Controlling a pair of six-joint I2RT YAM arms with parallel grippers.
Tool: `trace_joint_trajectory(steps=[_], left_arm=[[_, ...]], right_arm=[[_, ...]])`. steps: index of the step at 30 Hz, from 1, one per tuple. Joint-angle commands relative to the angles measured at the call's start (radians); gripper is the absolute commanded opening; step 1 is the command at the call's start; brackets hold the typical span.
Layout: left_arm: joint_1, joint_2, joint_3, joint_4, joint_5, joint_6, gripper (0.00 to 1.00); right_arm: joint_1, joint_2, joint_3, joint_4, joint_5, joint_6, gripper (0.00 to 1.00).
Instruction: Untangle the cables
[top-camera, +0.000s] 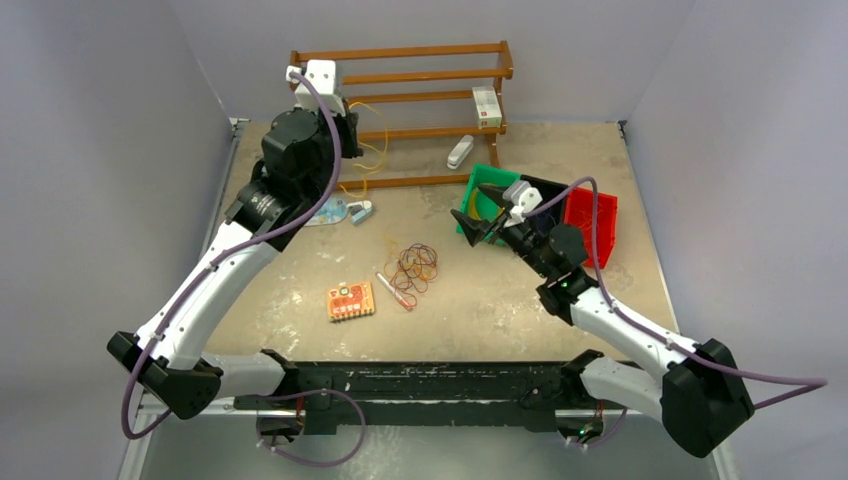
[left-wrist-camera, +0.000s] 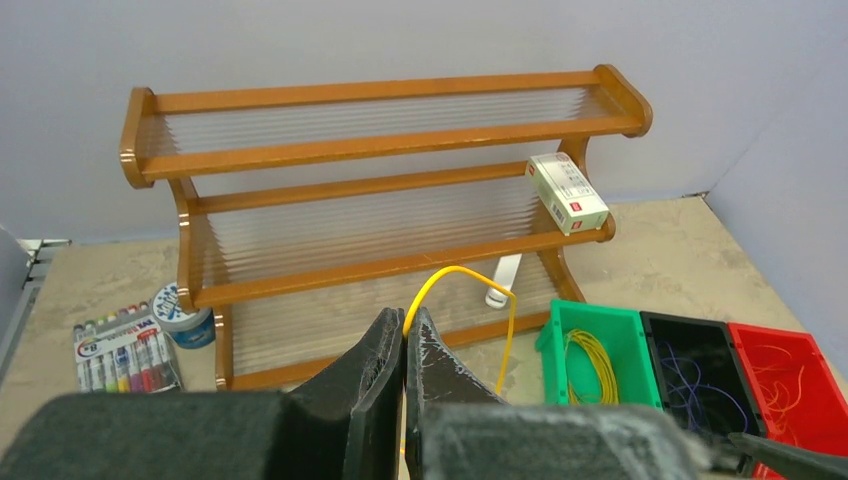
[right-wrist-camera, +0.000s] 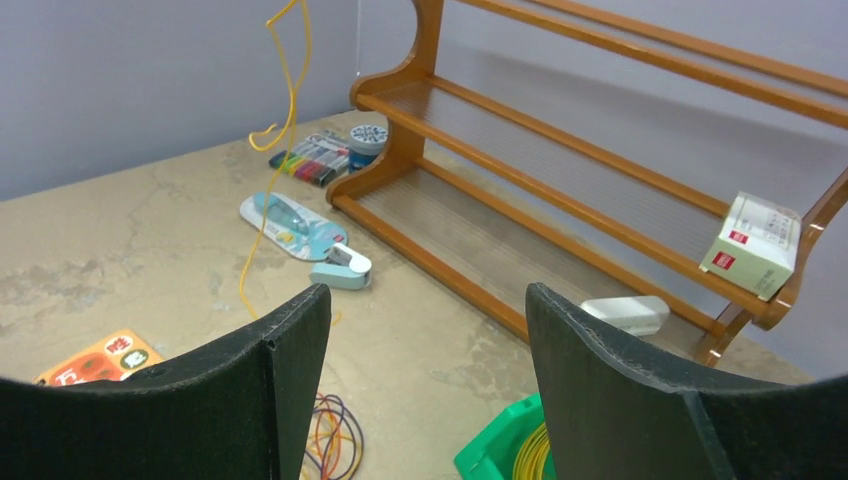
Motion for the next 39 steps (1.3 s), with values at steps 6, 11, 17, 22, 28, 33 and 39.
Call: trace_joint_trajectory(steps=[6, 11, 17, 22, 28, 33, 39], left_arm=[[0.004, -0.028, -0.023, 0.036, 0.038, -0.036, 0.00], [0.004, -0.047, -0.062, 0.060, 0.047, -0.036, 0.00], [0.004, -0.087, -0.109, 0.098, 0.051, -0.032, 0.00], [0.004, -0.048, -0.071, 0.039, 0.031, -0.050, 0.00], [0.004, -0.033, -0.081, 0.041, 0.075, -0.070, 0.00], [0.004, -0.029, -0.081, 0.046, 0.084, -0.073, 0.00], [0.003, -0.032, -0.075, 0.045, 0.082, -0.070, 0.00]], right_arm=[[0.003, -0.018, -0.104, 0.270, -0.039, -0.064, 0.72], [0.004, -0.031, -0.074, 0.200, -0.035, -0.093, 0.73], [0.003, -0.029, -0.079, 0.201, -0.030, -0.093, 0.73], [0.003, -0.036, -0.091, 0.206, -0.033, -0.094, 0.73], [0.002, -0.041, -0.104, 0.217, -0.027, -0.107, 0.73], [0.003, -0.049, -0.134, 0.252, -0.046, -0.136, 0.75], [0.006, -0.034, -0.167, 0.327, -0.040, -0.188, 0.74]])
